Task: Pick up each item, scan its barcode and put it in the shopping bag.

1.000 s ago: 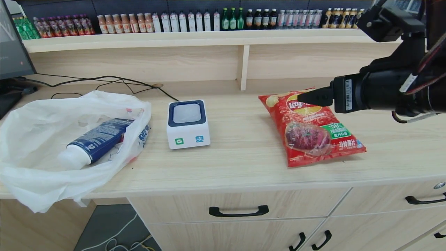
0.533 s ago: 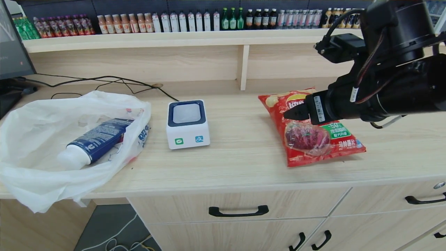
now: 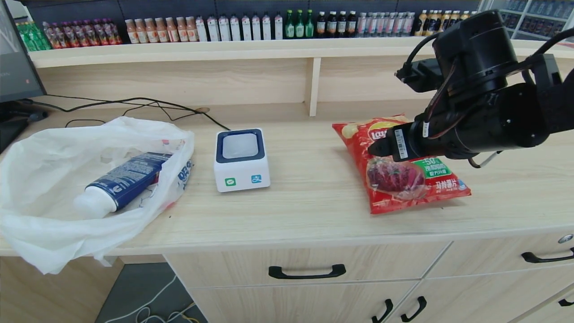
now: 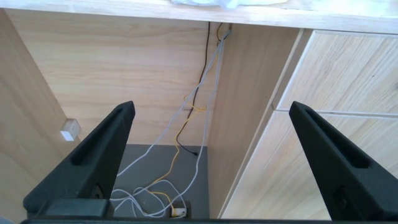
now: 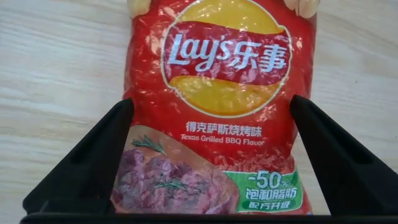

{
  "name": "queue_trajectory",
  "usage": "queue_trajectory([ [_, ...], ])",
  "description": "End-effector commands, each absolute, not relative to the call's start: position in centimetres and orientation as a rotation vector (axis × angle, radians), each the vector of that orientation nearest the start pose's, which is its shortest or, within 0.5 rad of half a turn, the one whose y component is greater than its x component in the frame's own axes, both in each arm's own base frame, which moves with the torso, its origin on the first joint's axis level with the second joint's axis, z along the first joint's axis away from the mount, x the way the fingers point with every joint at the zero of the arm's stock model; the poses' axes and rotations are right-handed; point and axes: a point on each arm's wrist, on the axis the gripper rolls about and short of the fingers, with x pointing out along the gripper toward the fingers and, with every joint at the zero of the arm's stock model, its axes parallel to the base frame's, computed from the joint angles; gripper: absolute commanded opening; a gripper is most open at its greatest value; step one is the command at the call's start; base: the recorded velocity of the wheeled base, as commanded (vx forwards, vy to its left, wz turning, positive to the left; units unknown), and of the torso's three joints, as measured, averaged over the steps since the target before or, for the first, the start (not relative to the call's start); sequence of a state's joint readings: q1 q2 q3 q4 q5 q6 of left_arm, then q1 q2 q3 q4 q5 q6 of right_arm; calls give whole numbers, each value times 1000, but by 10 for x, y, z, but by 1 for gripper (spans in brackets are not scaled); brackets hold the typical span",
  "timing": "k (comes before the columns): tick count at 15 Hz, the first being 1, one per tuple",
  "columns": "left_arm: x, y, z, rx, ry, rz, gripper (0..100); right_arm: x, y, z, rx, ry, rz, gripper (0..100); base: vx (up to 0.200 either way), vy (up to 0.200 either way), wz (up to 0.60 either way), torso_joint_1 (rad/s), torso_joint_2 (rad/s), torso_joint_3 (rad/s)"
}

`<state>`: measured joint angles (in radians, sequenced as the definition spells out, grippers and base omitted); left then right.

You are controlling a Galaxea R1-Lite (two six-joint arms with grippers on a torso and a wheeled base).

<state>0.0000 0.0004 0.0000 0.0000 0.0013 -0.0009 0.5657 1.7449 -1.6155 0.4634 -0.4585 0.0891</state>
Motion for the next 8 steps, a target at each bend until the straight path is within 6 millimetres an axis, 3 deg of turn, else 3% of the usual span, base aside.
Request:
queue_trajectory([
  [1, -23, 0, 75, -2, 0, 2, 100, 278, 162, 288, -193, 530, 66, 100, 0, 0, 0, 0, 0, 0],
  [8, -23, 0, 75, -2, 0, 2, 100, 275, 172, 283, -194, 550, 132, 100, 0, 0, 0, 0, 0, 0],
])
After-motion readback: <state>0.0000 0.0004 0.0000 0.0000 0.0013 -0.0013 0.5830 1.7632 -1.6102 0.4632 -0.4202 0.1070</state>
